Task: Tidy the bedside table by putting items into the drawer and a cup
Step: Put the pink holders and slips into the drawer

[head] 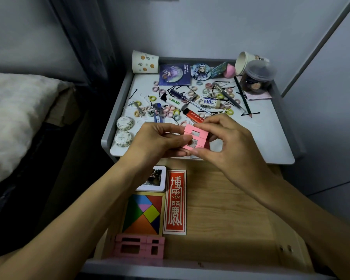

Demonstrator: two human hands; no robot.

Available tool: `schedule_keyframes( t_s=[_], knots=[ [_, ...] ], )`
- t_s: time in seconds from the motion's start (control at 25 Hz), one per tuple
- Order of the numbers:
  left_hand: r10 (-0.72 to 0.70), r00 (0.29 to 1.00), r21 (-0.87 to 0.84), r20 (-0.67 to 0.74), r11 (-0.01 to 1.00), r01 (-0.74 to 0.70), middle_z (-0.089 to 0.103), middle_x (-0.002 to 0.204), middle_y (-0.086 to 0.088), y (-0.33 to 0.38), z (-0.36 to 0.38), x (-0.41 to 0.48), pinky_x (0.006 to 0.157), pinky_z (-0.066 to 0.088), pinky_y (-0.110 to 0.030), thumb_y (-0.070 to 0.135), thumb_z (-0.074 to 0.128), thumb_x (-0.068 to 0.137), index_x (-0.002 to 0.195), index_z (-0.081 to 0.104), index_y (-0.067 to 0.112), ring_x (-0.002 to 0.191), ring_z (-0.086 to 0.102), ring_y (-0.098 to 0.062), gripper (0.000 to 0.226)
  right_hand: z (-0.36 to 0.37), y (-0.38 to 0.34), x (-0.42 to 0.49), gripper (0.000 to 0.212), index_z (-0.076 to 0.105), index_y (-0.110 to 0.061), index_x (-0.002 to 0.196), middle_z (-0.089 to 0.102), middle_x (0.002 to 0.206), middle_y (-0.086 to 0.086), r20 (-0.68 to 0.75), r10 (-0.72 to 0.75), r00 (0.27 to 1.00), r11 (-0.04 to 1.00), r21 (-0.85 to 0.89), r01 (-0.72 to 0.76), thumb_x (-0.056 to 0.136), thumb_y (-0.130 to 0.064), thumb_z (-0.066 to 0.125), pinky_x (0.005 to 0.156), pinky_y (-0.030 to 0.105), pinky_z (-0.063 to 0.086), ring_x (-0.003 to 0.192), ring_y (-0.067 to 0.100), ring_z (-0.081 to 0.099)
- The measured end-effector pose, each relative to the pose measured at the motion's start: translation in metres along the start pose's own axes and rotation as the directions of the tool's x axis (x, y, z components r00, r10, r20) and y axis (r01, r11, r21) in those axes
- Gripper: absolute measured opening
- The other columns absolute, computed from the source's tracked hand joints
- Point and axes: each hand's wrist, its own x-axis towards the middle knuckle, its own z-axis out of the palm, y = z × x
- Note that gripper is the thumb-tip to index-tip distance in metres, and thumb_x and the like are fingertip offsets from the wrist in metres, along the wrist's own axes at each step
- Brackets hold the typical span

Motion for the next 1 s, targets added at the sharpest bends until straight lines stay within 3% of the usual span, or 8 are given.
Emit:
schedule_keyframes(
  t_s=[0.44, 0.72, 0.88, 1.0],
  knots=[
    [0.009, 1.000, -0.002, -0.015, 1.000, -0.009, 0.075, 0.087, -0.018, -0.002, -0.003, 0.002, 0.060, 0.057, -0.019, 0.002, 0.067, 0.083, 0.092, 0.071, 0.002, 0.062, 0.069, -0.018, 0.009, 0.006, 0.005, -0.001, 0.066, 0.058, -0.010, 0.132, 0.054, 0.115, 0.004, -0.006, -0.073, 0.997, 0.996, -0.059, 0.073, 0.072, -0.022, 0.084, 0.080, -0.005, 0.038, 0.104, -0.002, 0.044],
    [-0.007, 1.000, 0.044, 0.018, 0.999, 0.007, 0.075, 0.087, -0.017, -0.002, -0.010, 0.005, 0.061, 0.058, -0.020, 0.003, 0.068, 0.084, 0.097, 0.071, 0.002, 0.066, 0.070, -0.020, 0.013, 0.005, 0.004, -0.004, 0.064, 0.059, -0.007, 0.129, 0.061, 0.113, 0.008, -0.016, -0.160, 0.987, 0.973, -0.173, 0.155, 0.073, -0.027, 0.083, 0.076, 0.020, 0.054, 0.103, 0.016, 0.061],
    [-0.079, 0.992, 0.295, 0.098, 0.954, 0.047, 0.075, 0.084, -0.015, 0.000, -0.022, 0.004, 0.062, 0.059, -0.021, 0.006, 0.069, 0.085, 0.098, 0.069, 0.000, 0.065, 0.071, -0.020, 0.014, 0.012, 0.003, -0.010, 0.059, 0.064, -0.007, 0.124, 0.062, 0.105, 0.004, 0.066, -0.165, 0.984, 0.975, -0.139, 0.173, 0.073, -0.027, 0.083, 0.074, 0.029, 0.056, 0.092, 0.016, 0.061],
    [-0.167, 0.980, 0.537, 0.112, 0.840, 0.082, 0.076, 0.085, -0.011, 0.001, -0.038, -0.003, 0.064, 0.061, -0.027, 0.018, 0.069, 0.088, 0.099, 0.070, 0.004, 0.069, 0.073, -0.023, 0.018, 0.027, -0.005, -0.020, 0.059, 0.061, -0.013, 0.129, 0.059, 0.105, -0.002, 0.184, -0.104, 0.977, 0.986, -0.110, 0.126, 0.076, -0.033, 0.080, 0.076, 0.029, 0.053, 0.091, 0.010, 0.056]
  ],
)
